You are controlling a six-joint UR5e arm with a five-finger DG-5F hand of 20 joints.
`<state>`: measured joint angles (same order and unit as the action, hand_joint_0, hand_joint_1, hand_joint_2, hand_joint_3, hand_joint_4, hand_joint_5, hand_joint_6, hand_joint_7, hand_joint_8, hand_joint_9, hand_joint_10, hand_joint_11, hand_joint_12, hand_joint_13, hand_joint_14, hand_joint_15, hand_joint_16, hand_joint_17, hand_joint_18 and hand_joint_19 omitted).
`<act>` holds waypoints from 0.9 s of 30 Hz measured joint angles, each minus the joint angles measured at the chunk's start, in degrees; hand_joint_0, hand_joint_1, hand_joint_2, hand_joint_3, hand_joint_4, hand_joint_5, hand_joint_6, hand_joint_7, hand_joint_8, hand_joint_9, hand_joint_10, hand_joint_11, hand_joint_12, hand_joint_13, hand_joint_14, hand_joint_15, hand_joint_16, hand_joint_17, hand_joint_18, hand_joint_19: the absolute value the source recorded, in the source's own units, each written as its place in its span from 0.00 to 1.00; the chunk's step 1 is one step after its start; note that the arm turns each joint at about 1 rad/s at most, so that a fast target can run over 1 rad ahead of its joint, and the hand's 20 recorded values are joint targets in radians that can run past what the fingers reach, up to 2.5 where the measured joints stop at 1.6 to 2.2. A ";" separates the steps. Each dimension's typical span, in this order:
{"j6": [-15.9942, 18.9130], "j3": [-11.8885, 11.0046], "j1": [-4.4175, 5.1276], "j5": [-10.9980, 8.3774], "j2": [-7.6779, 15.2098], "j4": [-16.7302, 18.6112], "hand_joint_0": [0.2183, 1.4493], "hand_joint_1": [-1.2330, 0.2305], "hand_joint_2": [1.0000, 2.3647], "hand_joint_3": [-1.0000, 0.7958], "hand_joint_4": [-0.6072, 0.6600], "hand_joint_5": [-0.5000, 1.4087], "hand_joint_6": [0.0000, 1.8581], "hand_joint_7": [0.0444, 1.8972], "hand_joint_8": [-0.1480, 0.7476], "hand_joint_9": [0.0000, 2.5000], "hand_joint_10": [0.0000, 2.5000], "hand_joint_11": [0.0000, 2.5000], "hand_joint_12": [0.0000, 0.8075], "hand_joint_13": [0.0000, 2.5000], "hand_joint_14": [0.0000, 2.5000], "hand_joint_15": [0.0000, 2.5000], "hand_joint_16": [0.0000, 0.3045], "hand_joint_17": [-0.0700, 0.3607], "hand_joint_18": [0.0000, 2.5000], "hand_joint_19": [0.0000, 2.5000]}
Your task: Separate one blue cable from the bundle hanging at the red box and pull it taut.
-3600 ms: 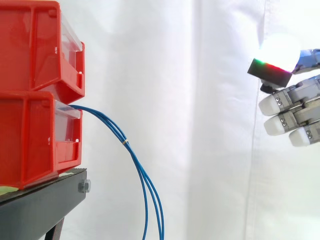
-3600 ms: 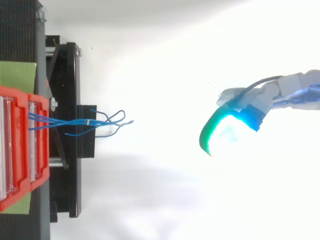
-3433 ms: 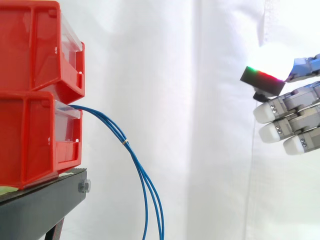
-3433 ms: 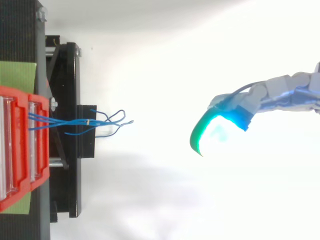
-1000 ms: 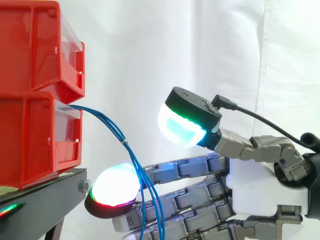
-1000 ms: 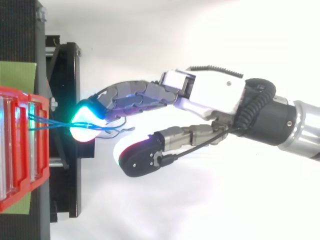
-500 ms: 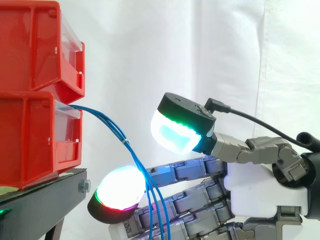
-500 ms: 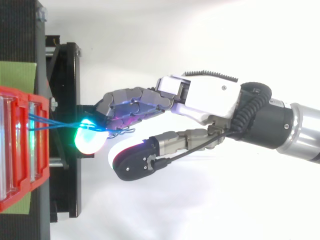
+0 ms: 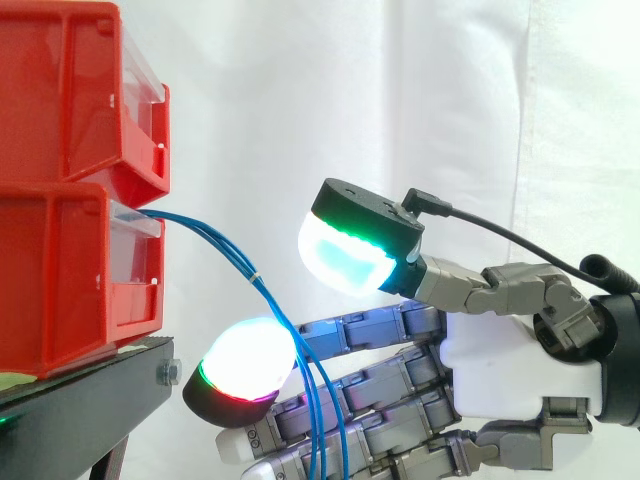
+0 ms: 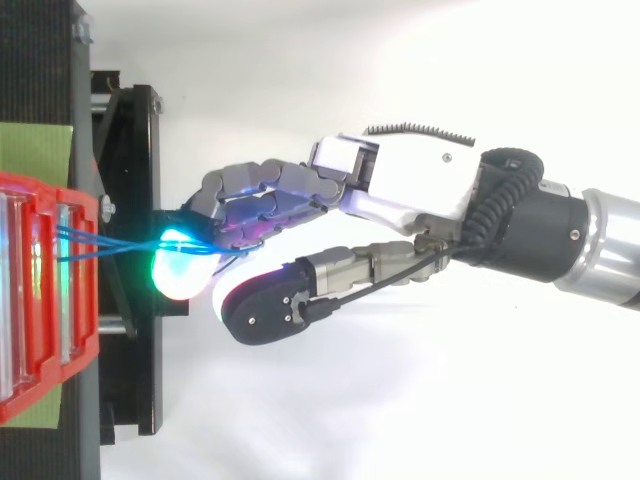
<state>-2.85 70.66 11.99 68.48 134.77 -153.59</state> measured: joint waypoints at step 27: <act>-1.67 -3.77 -0.56 1.35 1.94 -2.53 0.29 0.48 0.00 0.28 0.75 0.20 0.27 0.53 0.53 0.22 0.00 0.03 0.40 0.27 0.00 0.09 0.12 0.35 0.23 0.12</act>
<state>-4.52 66.89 11.43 69.83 136.70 -156.12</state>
